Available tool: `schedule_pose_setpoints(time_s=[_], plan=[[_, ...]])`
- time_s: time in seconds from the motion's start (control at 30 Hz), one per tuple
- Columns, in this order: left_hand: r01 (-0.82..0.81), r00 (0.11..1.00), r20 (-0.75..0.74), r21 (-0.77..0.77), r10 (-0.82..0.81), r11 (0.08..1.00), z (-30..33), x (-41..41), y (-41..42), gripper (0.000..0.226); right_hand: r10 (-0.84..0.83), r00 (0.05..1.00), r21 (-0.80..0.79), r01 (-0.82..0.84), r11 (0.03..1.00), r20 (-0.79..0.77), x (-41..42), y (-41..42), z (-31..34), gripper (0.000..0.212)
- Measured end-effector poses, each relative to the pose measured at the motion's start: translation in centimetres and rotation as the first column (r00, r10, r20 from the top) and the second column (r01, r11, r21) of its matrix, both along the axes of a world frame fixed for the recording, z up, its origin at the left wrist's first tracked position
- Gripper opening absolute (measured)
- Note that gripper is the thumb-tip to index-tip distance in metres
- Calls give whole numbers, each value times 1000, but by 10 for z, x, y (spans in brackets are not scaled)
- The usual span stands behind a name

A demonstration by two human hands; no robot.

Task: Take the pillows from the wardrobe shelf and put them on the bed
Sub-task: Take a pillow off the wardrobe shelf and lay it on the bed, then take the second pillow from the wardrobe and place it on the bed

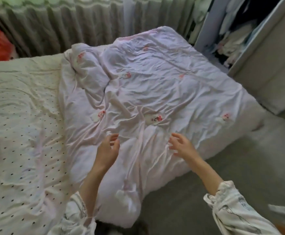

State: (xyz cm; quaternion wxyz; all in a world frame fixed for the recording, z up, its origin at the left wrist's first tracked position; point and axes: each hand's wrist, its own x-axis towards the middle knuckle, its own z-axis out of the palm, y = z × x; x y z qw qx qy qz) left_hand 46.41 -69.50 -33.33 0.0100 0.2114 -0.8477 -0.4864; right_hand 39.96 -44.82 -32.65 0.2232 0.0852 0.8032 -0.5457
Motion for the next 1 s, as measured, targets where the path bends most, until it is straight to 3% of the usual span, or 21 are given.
schedule_pose_setpoints(time_s=[0.23, 0.37, 0.53, 0.73, 1.0], plan=[[372, 920, -132, -1, -369, 928, 30, -114, 168, 25, -454, 880, -40, 453, 891, -136, -14, 185, 32, 25], [502, 857, -127, -18, -500, 865, 36, -171, 248, 26, -604, 784, -96, 597, 797, -142, -27, 254, 42, 16], [583, 801, -159, -16, -578, 812, 32, -247, 338, 24, -683, 704, -103, 678, 728, -193, -88, 334, 53, 28], [641, 761, -161, 28, -629, 767, 46, -360, 440, 25, -724, 649, -96, 725, 682, -234, -173, 433, 72, 28], [810, 566, -179, -59, -804, 583, 60, -467, 615, 27, -828, 509, -139, 826, 547, -234, -232, 577, 93, 30]])
